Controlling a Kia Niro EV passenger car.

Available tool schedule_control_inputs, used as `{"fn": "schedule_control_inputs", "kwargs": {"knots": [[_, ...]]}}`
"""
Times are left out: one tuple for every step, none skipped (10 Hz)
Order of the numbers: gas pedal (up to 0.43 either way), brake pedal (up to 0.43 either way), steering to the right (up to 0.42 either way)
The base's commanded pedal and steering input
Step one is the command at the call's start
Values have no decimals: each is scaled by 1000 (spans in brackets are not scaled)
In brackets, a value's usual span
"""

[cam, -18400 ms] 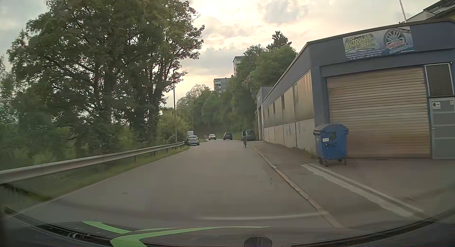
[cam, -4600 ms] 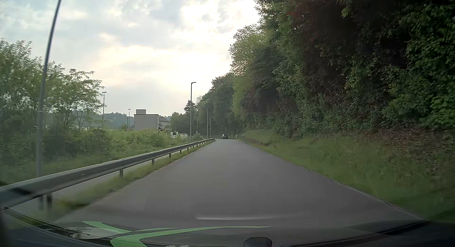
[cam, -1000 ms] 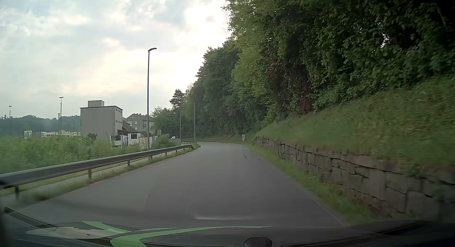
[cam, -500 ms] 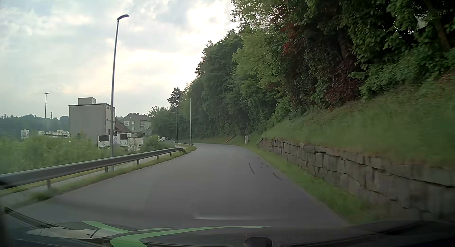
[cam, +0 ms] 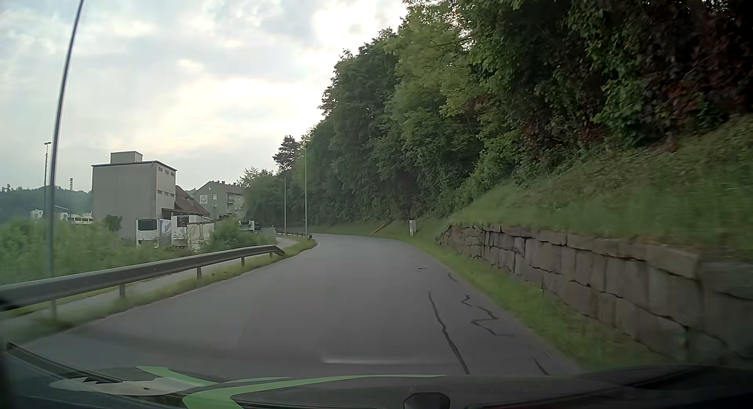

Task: Follow the waypoints while adhering to traffic rules and regulations

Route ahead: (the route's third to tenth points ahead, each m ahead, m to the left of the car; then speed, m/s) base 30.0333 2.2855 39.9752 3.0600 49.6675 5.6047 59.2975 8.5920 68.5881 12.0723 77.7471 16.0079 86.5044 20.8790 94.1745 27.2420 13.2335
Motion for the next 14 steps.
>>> {"fn": "schedule_control_inputs", "kwargs": {"knots": [[98, 0, -6], [98, 0, -6], [98, 0, -6], [98, 0, -6], [98, 0, -6], [98, 0, -6], [98, 0, -6], [98, 0, -6], [98, 0, -6], [98, 0, -6], [98, 0, -9], [98, 0, -11], [98, 0, -13], [98, 0, -15]]}}
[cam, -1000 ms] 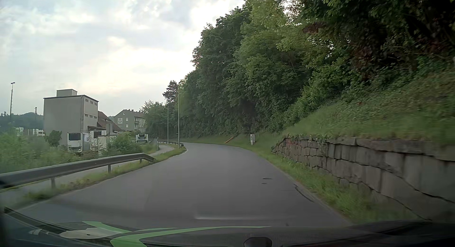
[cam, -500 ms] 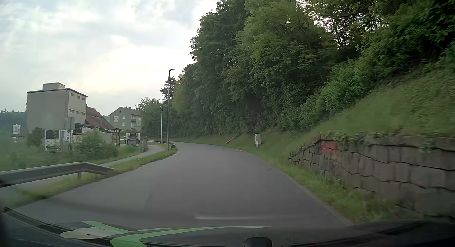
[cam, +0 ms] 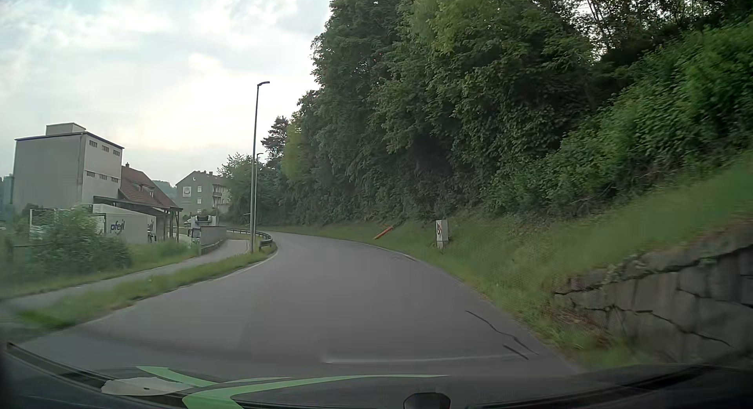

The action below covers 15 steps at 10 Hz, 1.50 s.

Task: Follow the waypoints while adhering to traffic rules and regulations

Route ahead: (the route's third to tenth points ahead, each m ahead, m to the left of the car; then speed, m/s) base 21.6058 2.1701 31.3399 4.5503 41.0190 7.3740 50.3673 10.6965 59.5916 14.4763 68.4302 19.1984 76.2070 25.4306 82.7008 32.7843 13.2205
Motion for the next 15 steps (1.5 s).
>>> {"fn": "schedule_control_inputs", "kwargs": {"knots": [[98, 0, -18], [98, 0, -22], [98, 0, -25], [98, 0, -27], [98, 0, -29], [98, 0, -29], [98, 0, -30], [98, 0, -31], [98, 0, -31], [98, 0, -32], [98, 0, -32], [98, 0, -34], [98, 0, -36], [98, 0, -40], [98, 0, -42]]}}
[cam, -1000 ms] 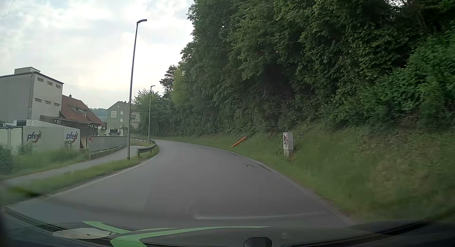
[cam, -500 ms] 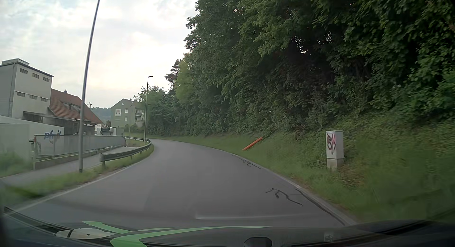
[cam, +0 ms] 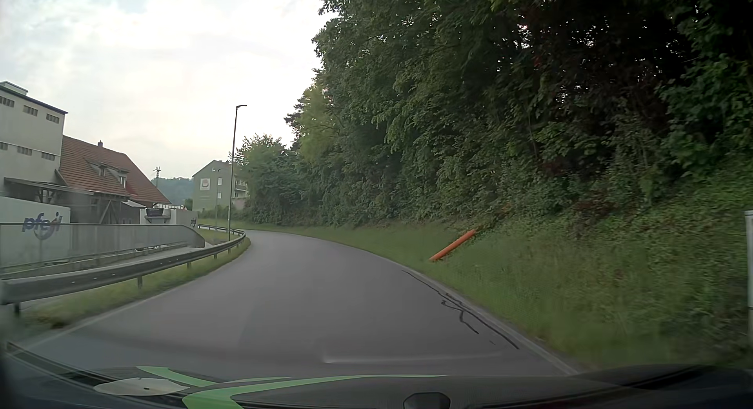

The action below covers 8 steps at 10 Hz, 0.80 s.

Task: Follow the waypoints while adhering to traffic rules and regulations

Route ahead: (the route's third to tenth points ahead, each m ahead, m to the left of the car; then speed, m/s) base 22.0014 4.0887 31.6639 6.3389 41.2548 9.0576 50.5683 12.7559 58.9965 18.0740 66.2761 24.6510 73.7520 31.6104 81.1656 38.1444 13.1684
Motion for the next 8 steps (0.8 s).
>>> {"fn": "schedule_control_inputs", "kwargs": {"knots": [[98, 0, -43], [98, 0, -45], [98, 0, -46], [98, 0, -46], [98, 0, -47], [98, 0, -46], [98, 0, -46], [98, 0, -46]]}}
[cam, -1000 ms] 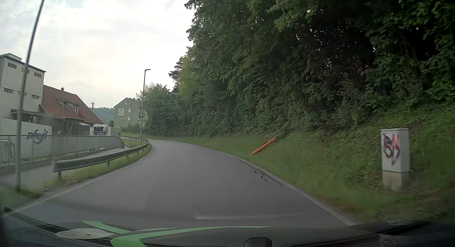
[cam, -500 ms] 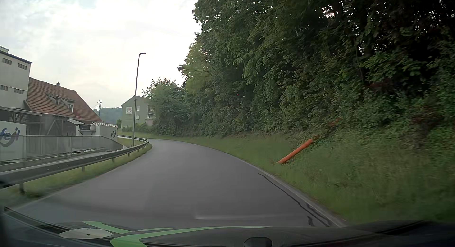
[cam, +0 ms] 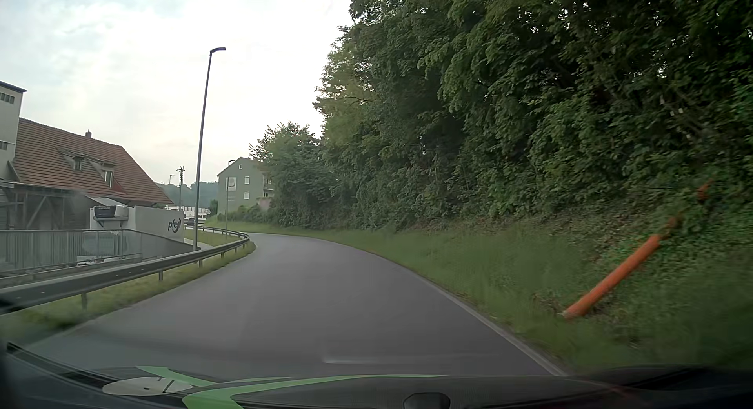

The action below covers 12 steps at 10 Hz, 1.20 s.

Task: Follow the waypoints while adhering to traffic rules and regulations

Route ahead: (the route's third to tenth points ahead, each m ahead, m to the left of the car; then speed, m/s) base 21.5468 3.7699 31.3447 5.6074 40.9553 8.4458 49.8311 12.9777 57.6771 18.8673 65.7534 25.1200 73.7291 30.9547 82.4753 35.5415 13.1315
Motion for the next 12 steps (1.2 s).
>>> {"fn": "schedule_control_inputs", "kwargs": {"knots": [[98, 0, -46], [98, 0, -46], [98, 0, -46], [98, 0, -46], [98, 0, -46], [98, 0, -46], [87, 0, -45], [79, 0, -43], [59, 0, -41], [59, 0, -40], [47, 0, -39], [39, 0, -36]]}}
